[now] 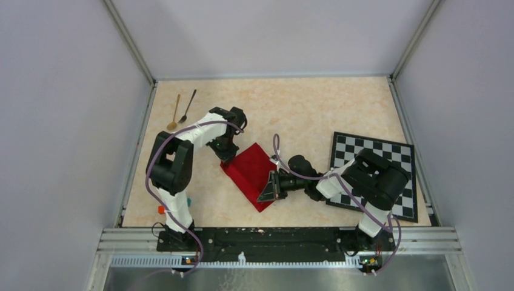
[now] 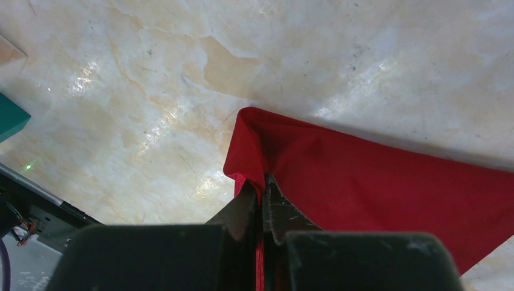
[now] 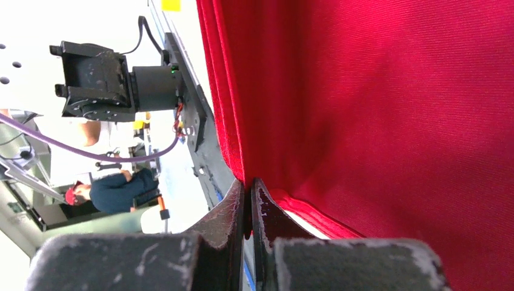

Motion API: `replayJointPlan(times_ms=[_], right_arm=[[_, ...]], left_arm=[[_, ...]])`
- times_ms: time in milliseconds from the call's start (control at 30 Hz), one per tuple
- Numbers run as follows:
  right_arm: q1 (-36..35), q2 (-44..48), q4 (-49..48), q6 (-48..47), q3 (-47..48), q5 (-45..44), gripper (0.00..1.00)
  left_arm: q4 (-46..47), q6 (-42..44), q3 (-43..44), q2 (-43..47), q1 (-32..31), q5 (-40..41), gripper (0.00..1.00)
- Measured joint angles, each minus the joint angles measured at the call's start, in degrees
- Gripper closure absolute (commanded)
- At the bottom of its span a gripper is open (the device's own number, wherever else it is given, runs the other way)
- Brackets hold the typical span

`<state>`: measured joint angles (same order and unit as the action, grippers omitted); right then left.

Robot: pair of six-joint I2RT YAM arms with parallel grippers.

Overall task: Fold the napkin into a case and place the utensils inside
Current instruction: Fold the lower triangle-folded napkin at the center of the board.

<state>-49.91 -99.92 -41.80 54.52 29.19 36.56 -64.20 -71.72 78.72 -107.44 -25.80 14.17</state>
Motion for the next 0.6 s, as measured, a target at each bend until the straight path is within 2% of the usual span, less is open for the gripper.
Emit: replayJointPlan(times_ms=[533, 600], right_arm=[[2.75, 0.28, 7.67, -7.87, 0.76, -1.99, 1.00], [2.95, 0.44, 8.66, -8.83, 1.14, -2.23, 0.96]], left_arm=[[-1.44, -0.33, 7.23, -7.21, -2.08, -0.02, 1.00], [-1.49, -0.31, 8.26, -8.44, -2.08, -0.02, 1.00]])
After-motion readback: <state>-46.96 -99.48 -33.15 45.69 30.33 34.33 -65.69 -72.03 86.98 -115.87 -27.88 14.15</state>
